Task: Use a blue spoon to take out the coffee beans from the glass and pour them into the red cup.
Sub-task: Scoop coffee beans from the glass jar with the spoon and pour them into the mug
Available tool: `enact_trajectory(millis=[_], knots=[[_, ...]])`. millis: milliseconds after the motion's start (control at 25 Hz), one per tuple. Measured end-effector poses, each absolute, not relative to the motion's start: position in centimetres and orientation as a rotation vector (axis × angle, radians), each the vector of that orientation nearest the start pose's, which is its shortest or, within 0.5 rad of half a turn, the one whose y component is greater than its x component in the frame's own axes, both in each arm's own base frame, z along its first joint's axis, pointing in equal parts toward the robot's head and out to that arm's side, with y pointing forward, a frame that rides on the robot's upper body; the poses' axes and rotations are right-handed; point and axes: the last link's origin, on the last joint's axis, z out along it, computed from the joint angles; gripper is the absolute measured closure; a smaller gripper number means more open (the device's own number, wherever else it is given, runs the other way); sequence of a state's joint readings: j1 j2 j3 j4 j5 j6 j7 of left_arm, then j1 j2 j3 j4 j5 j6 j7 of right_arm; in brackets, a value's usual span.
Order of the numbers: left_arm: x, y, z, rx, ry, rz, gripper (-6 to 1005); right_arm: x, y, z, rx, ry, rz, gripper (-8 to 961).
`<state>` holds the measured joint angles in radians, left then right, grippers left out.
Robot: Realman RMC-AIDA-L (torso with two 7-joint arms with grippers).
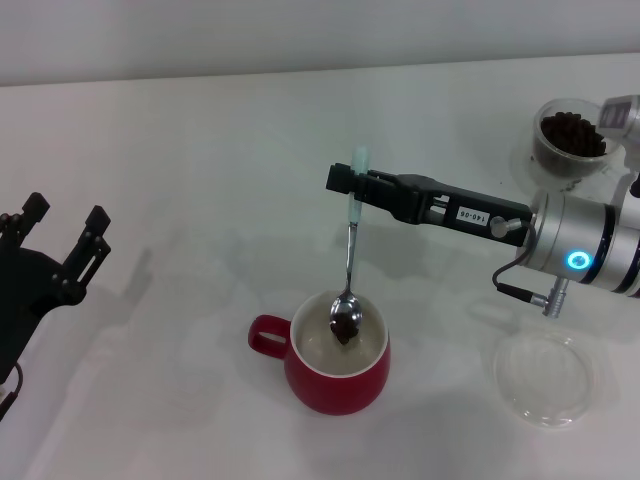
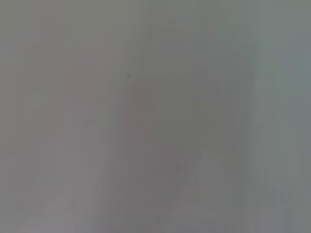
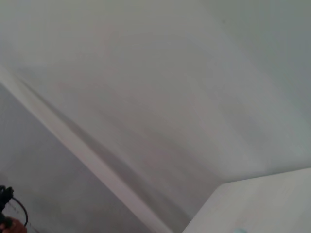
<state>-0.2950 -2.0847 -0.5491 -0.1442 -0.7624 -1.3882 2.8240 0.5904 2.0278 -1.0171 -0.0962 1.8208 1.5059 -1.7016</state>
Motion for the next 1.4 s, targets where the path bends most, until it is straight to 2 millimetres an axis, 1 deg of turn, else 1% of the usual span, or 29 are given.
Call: enact_trajectory(millis=[200,560,800,1080,1280,1400], knots=[[-32.0,25.9,-4.9,-1.867,-0.542,-0.888,271,24.9,31.5,-4.5,-2.448,1.229,1.267,776],[-32.0,26.0,-4.9,-1.864,-0.54,-0.889,271,24.3,31.3,-4.3,-2.52,1.05,1.27,775],[-32.0,26.1,-4.8,-1.863,-0.538,-0.888,271,24.2,31.2,-4.2,-2.532,0.992,1.279,775],[-31.9,26.5,-4.9,-1.866,-0.54,-0.883,272,24.4,31.1,-3.6,-2.468,1.082,1.349,774],[-31.9,26.6,-4.9,-1.866,-0.544,-0.875,272,24.5,30.4,-3.0,-2.451,1.055,1.407,774],[-31.9,26.6,-4.9,-1.867,-0.546,-0.873,272,25.0,30.4,-2.5,-2.397,1.103,1.433,774]])
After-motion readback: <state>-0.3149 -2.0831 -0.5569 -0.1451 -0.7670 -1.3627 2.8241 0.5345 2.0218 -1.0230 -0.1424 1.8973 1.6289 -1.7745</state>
